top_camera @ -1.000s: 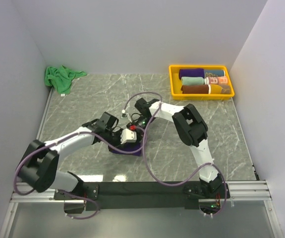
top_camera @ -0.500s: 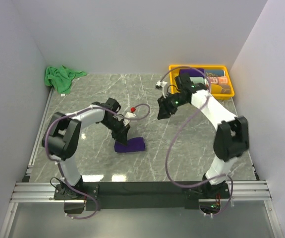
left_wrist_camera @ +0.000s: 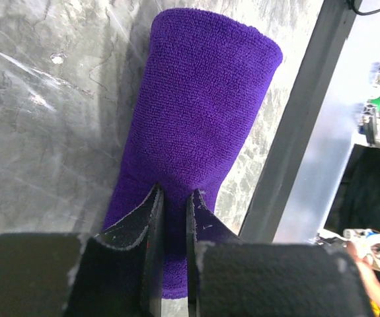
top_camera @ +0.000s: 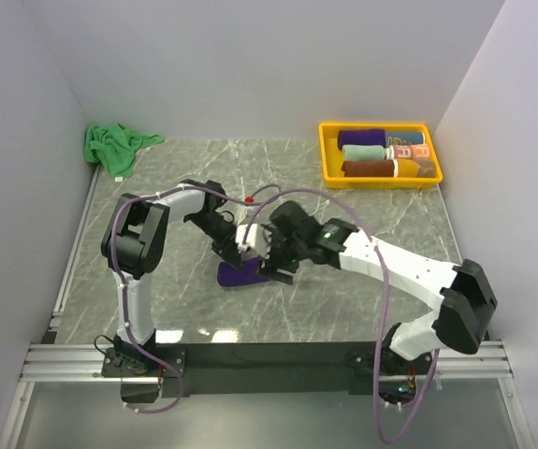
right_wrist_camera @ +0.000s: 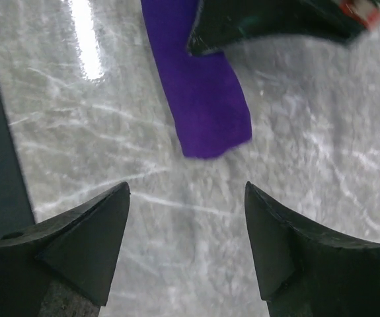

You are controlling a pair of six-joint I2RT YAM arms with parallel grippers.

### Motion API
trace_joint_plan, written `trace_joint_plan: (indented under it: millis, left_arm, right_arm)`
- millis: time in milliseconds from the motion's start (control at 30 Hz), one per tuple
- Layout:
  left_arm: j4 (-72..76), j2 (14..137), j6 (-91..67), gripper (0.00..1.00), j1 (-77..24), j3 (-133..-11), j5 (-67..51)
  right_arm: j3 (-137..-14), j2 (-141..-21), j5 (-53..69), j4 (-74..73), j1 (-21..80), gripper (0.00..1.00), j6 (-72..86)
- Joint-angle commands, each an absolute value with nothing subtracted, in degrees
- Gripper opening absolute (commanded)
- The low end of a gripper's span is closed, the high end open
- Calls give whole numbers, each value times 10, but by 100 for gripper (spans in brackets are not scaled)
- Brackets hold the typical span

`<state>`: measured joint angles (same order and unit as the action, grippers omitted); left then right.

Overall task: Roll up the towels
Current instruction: Roll the towel

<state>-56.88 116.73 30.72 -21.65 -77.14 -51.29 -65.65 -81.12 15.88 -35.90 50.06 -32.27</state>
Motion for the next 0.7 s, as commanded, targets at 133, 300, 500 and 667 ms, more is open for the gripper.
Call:
trace_joint_plan:
  millis: [133, 300, 500, 667]
  left_arm:
    - [-566, 1233, 344, 1, -216, -782, -449]
    - [-575, 1247, 349, 1, -210, -795, -461]
    - [-589, 1267, 359, 1, -207, -812, -471]
    - [-598, 1281, 368, 1, -203, -819, -481]
  right_arm:
    - [-676, -910, 47, -244, 582, 77, -340]
    - [-706, -977, 45, -228, 600, 77, -344]
    - [-700, -1028, 5, -194, 608, 78, -365]
    - [-689, -1059, 1, -170, 608, 72, -372]
